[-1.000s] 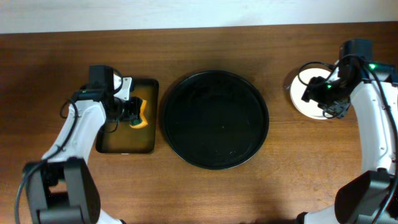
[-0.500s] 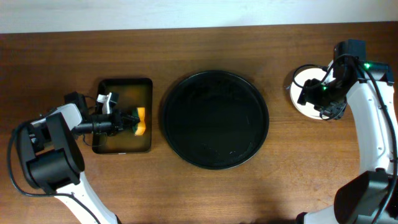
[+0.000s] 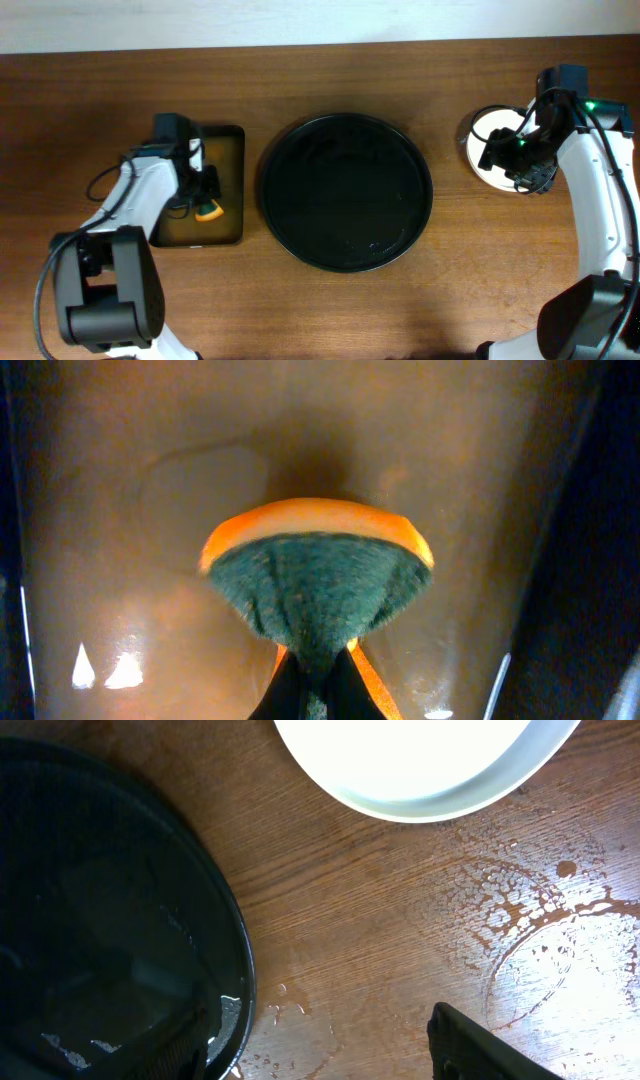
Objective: Clean dirty plates on tray and stack at the side
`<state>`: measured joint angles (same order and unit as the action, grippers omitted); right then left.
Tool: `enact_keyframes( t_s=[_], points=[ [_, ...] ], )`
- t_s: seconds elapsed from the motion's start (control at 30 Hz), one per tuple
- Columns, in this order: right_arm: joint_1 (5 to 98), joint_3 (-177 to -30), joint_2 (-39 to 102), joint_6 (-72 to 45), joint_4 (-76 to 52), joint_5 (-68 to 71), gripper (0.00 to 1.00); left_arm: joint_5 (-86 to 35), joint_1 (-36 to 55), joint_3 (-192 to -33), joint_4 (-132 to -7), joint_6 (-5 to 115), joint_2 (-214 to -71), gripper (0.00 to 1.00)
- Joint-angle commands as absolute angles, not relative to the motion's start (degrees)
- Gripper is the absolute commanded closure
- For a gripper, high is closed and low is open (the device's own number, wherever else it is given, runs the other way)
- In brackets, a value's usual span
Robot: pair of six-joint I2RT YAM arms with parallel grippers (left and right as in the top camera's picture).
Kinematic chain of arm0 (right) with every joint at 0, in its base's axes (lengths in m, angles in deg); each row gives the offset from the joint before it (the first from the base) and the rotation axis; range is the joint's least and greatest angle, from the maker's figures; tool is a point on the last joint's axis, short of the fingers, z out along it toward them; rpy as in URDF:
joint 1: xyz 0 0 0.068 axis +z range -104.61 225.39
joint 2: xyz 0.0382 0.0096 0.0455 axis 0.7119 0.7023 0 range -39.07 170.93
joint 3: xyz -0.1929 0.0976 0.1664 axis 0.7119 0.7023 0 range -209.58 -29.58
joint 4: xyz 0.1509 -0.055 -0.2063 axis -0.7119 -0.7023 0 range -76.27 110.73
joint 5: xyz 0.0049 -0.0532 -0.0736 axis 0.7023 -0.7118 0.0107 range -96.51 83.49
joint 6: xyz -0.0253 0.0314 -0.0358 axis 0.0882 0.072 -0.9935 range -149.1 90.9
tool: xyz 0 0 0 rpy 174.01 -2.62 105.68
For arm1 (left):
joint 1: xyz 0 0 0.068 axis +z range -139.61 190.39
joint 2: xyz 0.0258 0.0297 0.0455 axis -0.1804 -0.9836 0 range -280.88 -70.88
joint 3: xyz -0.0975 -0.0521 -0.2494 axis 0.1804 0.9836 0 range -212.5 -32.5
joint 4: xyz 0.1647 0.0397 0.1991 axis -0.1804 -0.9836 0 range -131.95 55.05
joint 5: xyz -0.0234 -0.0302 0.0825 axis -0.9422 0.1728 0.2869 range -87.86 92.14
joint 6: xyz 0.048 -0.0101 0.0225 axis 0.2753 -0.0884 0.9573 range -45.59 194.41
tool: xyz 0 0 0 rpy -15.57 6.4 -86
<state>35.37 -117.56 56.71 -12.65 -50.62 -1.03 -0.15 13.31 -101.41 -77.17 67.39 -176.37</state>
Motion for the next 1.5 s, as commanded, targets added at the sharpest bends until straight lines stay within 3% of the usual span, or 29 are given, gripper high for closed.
enact_keyframes(
  t_s=[0.0, 0.13, 0.3, 0.6, 0.73, 0.77, 0.8, 1.13, 1.27, 1.3, 1.33, 1.43, 1.47],
  points=[
    [35.7, -118.2, 56.8, -12.8, -50.6, -1.2, 0.29, 10.4, 11.0, -96.3, -74.6, 60.2, -175.0, 1.00],
    [35.7, -118.2, 56.8, -12.8, -50.7, -1.1, 0.29, 9.9, 11.0, -90.5, -69.4, 60.3, -175.0, 1.00],
    [35.7, -118.2, 56.8, -12.8, -50.7, -1.1, 0.29, 1.9, 11.0, -97.5, -71.2, 60.3, -164.9, 1.00],
    [35.7, -118.2, 56.8, -12.8, -51.2, -1.1, 0.29, 4.6, 11.0, -97.5, -73.5, 60.3, -163.5, 1.00],
    [35.7, -118.2, 56.8, -12.8, -51.2, -1.1, 0.29, -0.7, 11.0, -97.5, -73.3, 80.7, -163.5, 1.00],
    [35.7, -118.2, 56.8, -12.8, -51.3, -1.1, 0.29, 12.0, 11.0, -97.5, -74.5, 67.8, -163.5, 1.00],
    [35.7, -118.2, 56.8, -12.8, -51.3, -1.1, 0.29, 5.0, 11.1, -97.5, -73.8, 71.6, -163.5, 1.00],
    [35.7, -118.3, 56.8, -12.8, -51.7, -1.1, 0.29, 4.9, 11.0, -96.0, -68.5, 72.7, -171.9, 0.99],
    [35.7, -118.2, 56.8, -12.8, -52.0, -1.1, 0.29, 4.9, 11.0, -96.0, -67.5, 72.7, -175.3, 0.92],
    [35.7, -118.3, 56.8, -12.8, -52.0, -1.1, 0.29, 4.9, 11.0, -96.0, -67.4, 72.7, -175.3, 0.88],
    [35.7, -118.2, 56.8, -12.8, -52.0, -1.1, 0.28, 4.9, 11.0, -96.1, -67.5, 72.7, -175.2, 0.59],
    [35.7, -118.3, 56.8, -14.6, -51.6, -1.1, 0.19, 4.9, 11.0, -99.3, -69.8, 72.7, -172.7, 0.39],
    [35.7, -118.3, 56.8, -15.4, -50.6, -1.1, 0.18, 4.9, 11.0, -101.5, -71.3, 72.7, -169.9, 0.19]
  ],
)
